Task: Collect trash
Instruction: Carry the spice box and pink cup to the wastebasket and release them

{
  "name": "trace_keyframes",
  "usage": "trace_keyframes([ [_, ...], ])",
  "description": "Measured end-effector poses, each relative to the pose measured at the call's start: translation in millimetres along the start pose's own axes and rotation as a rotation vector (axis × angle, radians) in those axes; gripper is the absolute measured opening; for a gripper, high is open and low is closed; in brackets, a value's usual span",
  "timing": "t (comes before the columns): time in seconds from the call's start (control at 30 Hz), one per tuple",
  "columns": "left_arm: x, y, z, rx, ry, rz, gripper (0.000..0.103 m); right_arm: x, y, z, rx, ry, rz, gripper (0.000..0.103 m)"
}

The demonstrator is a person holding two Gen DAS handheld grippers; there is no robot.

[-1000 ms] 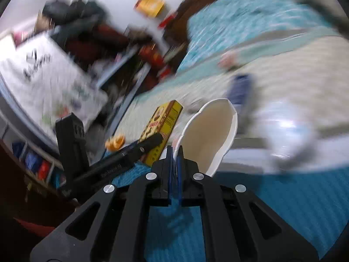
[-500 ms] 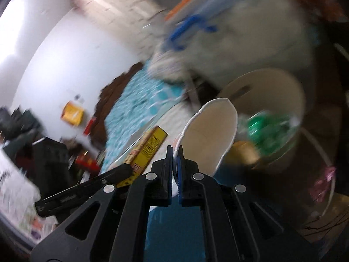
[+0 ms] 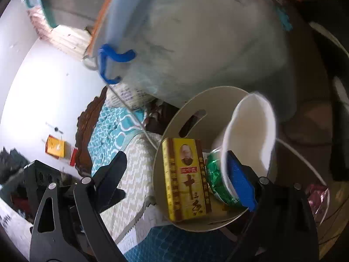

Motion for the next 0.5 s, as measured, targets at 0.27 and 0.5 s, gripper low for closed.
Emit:
trace_keyframes([
  [0.27, -48.5, 123.9, 39.9, 0.216, 0.043, -0.093, 0.089, -35.6, 23.2, 31.7, 0.033, 0.042, -0.035, 0.084],
  [0.5, -150.4, 239.7, 118.5, 0.363, 0.251, -0.282, 0.088, -138.7, -5.2, 100.5, -0.115, 0.239, -0.122, 0.079],
])
Point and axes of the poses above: each gripper's, at about its wrist camera, not at the fingertips, and y roughly against the way its jaws point, x to its right, z to its underside, the point moved 5 cm from there along -y, roughly the way its jaws point, and after that the axes turned 11 degrees about -y, right-handed, at the moved point
